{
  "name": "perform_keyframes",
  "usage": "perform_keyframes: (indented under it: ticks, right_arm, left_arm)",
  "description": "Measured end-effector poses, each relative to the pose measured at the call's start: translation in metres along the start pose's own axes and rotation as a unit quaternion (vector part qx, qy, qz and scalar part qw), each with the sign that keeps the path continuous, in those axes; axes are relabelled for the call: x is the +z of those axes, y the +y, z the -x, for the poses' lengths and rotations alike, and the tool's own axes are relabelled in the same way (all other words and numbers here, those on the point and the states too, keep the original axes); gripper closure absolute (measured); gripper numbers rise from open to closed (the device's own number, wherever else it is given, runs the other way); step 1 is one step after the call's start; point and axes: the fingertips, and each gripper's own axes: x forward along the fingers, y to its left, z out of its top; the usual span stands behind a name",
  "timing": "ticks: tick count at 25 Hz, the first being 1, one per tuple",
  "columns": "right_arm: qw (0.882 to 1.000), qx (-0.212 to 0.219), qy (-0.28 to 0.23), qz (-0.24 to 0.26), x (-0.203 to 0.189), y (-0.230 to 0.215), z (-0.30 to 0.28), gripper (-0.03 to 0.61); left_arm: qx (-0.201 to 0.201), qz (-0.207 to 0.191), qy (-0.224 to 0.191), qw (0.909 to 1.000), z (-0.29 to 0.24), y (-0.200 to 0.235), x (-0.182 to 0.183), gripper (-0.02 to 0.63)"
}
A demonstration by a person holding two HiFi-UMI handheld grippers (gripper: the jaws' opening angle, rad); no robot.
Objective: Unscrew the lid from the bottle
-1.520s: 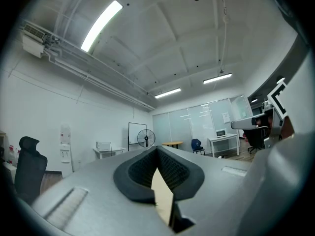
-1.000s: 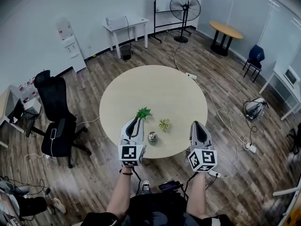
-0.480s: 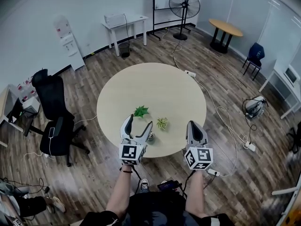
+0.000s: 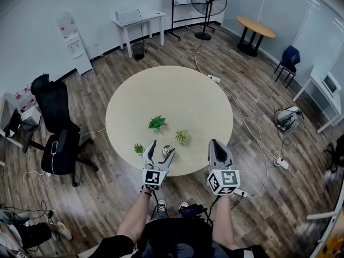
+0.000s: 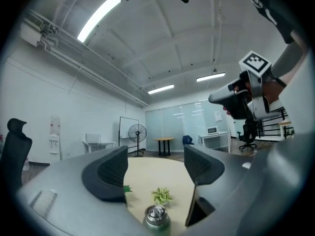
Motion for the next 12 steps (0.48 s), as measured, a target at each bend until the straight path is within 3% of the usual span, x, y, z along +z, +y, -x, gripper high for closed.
perform_keyframes:
  ticks: [6, 12]
  right_arm:
    - [1.0, 0.009, 0.025, 0.014, -0.008, 0.004, 0.0, 0.575]
    - [0.998, 0.026, 0.054, 0.023, -0.029, 0.015, -0.003, 0.575]
  left_arm:
    - [-0.005, 0.038, 0.103, 0.9939, -0.004, -0.017, -0.108, 0.247]
    - [0.005, 0.059, 0.15, 0.9868, -0.011, -0.016, -0.174, 0.219]
